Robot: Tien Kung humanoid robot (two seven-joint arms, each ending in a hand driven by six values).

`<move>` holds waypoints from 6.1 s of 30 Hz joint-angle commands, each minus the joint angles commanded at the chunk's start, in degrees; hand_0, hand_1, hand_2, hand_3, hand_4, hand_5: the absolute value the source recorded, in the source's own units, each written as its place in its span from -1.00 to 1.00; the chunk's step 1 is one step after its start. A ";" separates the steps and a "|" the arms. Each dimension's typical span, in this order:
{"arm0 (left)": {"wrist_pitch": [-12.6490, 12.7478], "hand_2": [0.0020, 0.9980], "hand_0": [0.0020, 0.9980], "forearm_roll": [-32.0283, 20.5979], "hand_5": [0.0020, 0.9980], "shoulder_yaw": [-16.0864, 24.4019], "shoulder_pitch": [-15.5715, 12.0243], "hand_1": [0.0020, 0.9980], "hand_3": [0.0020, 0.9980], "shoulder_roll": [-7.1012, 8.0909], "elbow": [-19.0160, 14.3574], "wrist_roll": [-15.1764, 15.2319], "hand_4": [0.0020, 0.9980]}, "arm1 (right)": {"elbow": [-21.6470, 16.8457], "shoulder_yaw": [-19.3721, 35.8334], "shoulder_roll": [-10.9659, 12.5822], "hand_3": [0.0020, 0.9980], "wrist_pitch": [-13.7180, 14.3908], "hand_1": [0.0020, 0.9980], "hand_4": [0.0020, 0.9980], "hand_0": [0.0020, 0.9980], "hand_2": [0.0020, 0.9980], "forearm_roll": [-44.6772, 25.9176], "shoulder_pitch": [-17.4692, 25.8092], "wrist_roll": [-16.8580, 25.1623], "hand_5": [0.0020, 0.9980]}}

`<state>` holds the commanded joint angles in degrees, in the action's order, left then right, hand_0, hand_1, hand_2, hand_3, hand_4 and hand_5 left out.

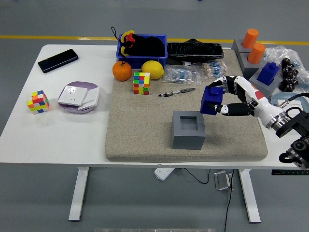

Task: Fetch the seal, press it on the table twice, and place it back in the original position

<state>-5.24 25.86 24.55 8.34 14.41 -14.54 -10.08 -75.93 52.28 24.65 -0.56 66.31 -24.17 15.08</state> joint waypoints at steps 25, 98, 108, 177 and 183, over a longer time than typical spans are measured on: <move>-0.10 0.37 0.50 -0.27 -0.39 -0.81 0.11 0.40 0.51 0.43 -0.08 -0.01 0.38 | 3.30 -11.54 -1.97 0.04 -1.41 -0.13 0.41 0.13 -0.10 -5.34 -5.76 0.62 -1.00; -0.26 0.37 0.50 0.35 -0.40 0.24 0.32 0.40 0.51 -0.16 -0.03 0.03 0.38 | 8.02 -15.69 -0.51 0.03 -2.51 -0.13 0.40 0.13 -0.11 -3.58 -9.24 1.30 -1.00; -0.26 0.37 0.50 0.28 -0.40 0.11 0.40 0.40 0.51 -0.07 0.03 0.02 0.38 | 8.23 -15.63 -0.62 0.36 -2.40 0.17 0.74 0.30 0.18 -3.78 -9.59 1.35 -1.00; 0.35 0.37 0.50 0.14 -0.40 -0.11 0.61 0.40 0.51 0.72 -0.02 -0.02 0.38 | 13.76 23.93 4.51 0.70 -7.07 0.82 1.00 0.87 0.76 6.01 7.05 -7.54 0.37; 0.61 0.37 0.50 0.25 -0.40 0.18 0.74 0.40 0.51 0.62 -0.04 -0.12 0.38 | 14.45 29.39 4.14 0.70 -7.54 0.80 1.00 0.84 0.74 8.64 8.95 -9.09 0.30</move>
<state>-4.63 26.11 24.74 9.09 15.03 -14.58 -10.20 -61.48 81.67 28.78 -8.10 74.95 -15.22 5.99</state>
